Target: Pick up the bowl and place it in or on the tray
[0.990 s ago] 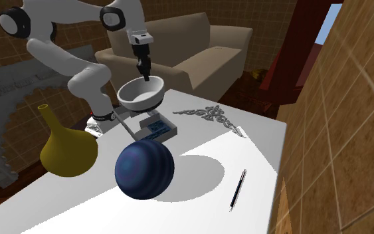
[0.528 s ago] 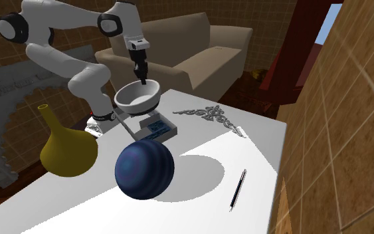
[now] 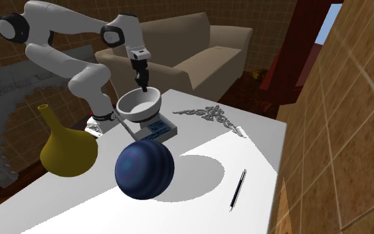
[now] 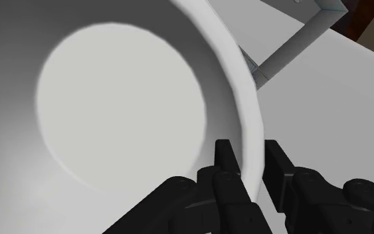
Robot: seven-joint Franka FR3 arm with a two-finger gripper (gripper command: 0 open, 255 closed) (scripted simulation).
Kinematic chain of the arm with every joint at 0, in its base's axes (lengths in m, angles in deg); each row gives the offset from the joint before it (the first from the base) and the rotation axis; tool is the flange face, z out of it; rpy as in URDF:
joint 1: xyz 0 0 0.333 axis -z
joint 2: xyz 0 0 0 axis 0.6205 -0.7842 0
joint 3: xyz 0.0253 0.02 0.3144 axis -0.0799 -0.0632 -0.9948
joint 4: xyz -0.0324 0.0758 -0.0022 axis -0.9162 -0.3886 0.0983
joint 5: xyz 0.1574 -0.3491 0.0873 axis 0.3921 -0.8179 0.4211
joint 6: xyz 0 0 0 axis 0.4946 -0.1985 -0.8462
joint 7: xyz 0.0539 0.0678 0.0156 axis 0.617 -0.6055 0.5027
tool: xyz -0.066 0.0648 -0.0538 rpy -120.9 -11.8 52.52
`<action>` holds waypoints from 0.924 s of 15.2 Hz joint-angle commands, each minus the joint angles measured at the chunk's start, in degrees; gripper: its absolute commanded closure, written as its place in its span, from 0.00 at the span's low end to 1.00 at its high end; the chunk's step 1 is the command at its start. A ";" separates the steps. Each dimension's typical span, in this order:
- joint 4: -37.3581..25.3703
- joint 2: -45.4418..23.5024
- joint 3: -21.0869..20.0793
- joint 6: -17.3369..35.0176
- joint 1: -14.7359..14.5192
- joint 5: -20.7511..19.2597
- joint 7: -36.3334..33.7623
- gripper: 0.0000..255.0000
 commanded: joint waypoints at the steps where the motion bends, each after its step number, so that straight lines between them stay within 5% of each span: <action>1: 1.35 -0.34 -0.37 1.78 -0.21 0.33 -0.13 1.00; 7: 5.33 -1.60 -1.33 6.96 -0.80 1.31 -0.38 1.00; 14: 5.33 -1.59 -1.36 6.95 -0.77 1.34 -0.36 1.00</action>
